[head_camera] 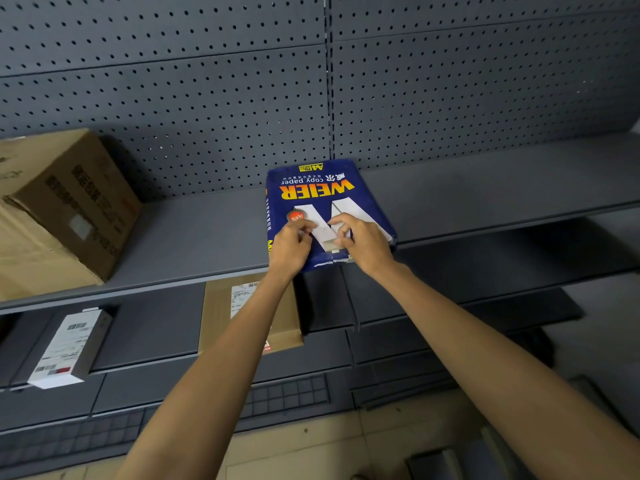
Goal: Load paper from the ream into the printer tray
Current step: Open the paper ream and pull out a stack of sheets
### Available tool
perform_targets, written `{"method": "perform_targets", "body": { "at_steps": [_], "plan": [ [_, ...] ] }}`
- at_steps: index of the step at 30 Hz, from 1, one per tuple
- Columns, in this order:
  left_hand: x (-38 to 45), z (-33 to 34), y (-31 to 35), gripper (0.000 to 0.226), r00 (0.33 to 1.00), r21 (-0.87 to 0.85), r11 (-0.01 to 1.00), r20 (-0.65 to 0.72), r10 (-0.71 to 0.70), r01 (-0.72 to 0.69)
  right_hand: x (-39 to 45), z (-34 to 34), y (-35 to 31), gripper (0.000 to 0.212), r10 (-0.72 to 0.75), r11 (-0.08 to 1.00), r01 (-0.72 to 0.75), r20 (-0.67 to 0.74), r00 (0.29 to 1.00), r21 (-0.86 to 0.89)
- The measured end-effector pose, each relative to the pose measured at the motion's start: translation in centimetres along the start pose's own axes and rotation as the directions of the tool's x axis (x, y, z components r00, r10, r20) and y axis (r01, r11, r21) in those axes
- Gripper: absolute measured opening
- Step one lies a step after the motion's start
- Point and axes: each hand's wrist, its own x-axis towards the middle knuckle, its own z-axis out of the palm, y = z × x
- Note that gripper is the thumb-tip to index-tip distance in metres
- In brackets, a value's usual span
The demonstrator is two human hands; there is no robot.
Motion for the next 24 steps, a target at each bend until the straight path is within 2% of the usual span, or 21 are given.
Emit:
{"method": "perform_targets", "body": {
  "at_steps": [4, 10, 18, 24],
  "plan": [
    [-0.6, -0.2, 0.1, 0.032, 0.998, 0.041, 0.998, 0.037, 0.043, -0.044, -1.0, -0.4, -0.6, 0.034, 0.005, 0.999, -0.006, -0.014, 1.000, -0.036],
    [-1.5, -0.8, -0.3, 0.032, 0.993, 0.070, 0.994, 0.091, 0.076, -0.082, -2.5, -0.9, -1.8, 0.037, 0.002, 0.980, -0.011, -0.048, 0.999, -0.197],
    [-3.2, -1.5, -0.8, 0.032, 0.984, 0.069, 0.991, 0.145, 0.103, -0.113, -4.8, -1.5, -2.7, 0.039, 0.041, 0.983, -0.045, -0.024, 0.999, -0.177],
    [-4.8, -1.8, -1.5, 0.033, 0.971, 0.110, 0.973, 0.153, 0.185, -0.203, -7.4, -2.0, -1.9, 0.041, 0.053, 0.985, -0.048, 0.027, 0.998, -0.167]
  ]
}}
